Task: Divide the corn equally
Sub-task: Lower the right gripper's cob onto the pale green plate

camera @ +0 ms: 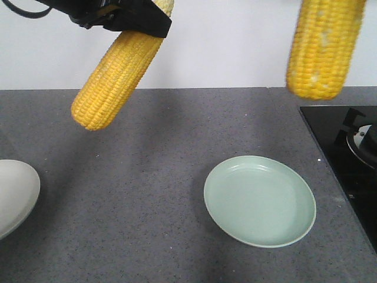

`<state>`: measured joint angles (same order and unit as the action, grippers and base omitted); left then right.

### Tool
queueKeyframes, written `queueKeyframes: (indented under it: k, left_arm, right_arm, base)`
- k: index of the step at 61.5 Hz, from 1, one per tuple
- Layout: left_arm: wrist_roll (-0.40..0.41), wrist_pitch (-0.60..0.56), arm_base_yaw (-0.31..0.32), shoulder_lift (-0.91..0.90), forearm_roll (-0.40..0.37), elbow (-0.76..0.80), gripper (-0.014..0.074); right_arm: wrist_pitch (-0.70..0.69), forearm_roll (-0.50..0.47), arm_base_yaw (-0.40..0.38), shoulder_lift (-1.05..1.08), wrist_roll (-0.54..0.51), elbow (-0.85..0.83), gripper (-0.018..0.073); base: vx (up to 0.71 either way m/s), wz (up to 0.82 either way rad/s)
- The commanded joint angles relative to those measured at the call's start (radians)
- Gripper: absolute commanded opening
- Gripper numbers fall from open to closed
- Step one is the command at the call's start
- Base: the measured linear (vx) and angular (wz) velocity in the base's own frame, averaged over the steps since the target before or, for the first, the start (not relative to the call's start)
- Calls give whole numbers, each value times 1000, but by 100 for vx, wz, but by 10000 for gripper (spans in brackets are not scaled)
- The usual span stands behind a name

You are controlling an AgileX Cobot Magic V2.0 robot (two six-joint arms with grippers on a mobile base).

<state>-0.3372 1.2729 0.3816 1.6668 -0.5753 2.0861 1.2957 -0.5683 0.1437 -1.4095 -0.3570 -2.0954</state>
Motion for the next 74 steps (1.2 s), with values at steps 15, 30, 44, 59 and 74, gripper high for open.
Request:
queueKeyframes:
  k: [15, 30, 44, 59, 74]
  left_arm:
    - [16, -22, 2, -41, -43, 26, -7]
    - [57, -22, 2, -41, -41, 26, -7]
    - [57, -22, 2, -41, -39, 26, -7]
    - [57, -26, 2, -41, -40, 26, -7]
    - [57, -27, 2, -41, -42, 26, -7]
  right_arm:
    - [-6, -63, -3, -192, 29, 50, -4]
    - [-8, -28, -4, -207, -90, 342, -4]
    - [-95, 18, -4, -214, -173, 514, -4]
    - [-96, 28, -4, -266, -173, 542, 10]
    - [-94, 28, -4, -303, -173, 542, 87]
  base:
    - [0, 0]
    - [0, 0]
    - [0, 0]
    - [0, 0]
    - [0, 0]
